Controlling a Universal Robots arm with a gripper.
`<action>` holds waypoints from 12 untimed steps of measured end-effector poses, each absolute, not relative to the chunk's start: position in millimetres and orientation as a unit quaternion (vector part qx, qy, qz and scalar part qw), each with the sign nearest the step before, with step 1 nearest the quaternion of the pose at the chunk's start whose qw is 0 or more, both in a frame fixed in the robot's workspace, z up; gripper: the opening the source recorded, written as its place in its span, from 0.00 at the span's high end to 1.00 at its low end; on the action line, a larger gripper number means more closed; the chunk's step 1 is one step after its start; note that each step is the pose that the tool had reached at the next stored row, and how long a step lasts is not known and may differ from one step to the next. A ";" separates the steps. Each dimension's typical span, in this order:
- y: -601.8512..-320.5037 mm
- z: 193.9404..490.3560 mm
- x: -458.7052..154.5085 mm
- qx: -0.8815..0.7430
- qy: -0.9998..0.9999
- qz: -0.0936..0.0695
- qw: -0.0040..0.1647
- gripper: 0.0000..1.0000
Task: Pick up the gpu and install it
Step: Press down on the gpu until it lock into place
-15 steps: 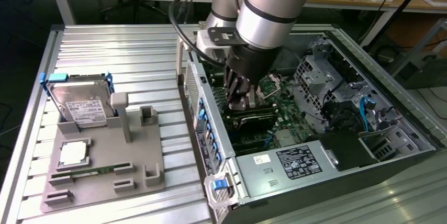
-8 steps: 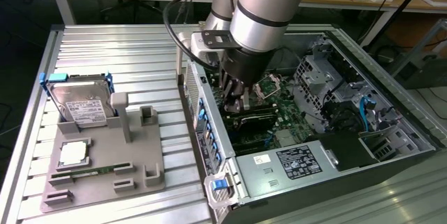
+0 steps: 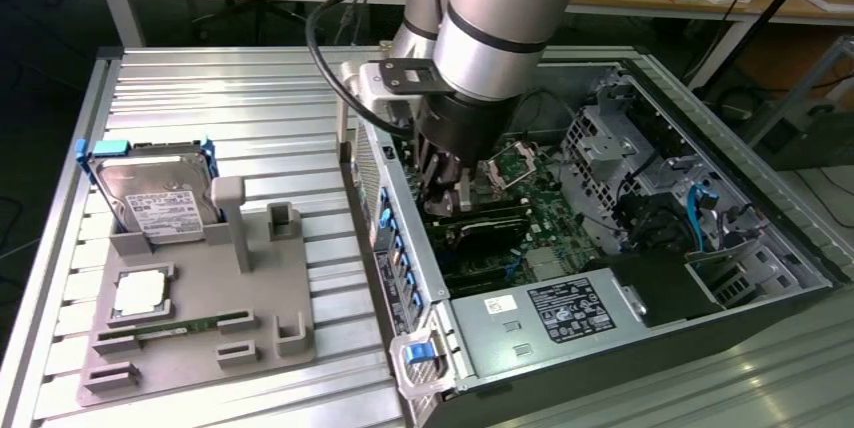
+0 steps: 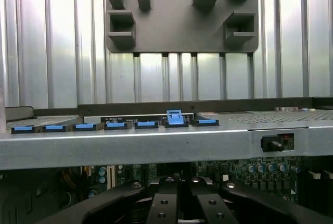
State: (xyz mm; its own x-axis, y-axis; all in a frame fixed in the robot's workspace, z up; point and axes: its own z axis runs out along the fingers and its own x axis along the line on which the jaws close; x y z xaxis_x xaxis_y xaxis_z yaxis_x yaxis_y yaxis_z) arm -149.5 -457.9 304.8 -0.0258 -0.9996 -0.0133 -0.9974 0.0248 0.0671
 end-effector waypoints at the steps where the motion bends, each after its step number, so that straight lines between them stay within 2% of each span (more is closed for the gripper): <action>1: -457.9 304.7 -149.9 0.698 -0.716 -0.029 0.019 0.89; 12: -457.9 304.7 -153.5 0.697 -0.715 -0.037 0.024 0.89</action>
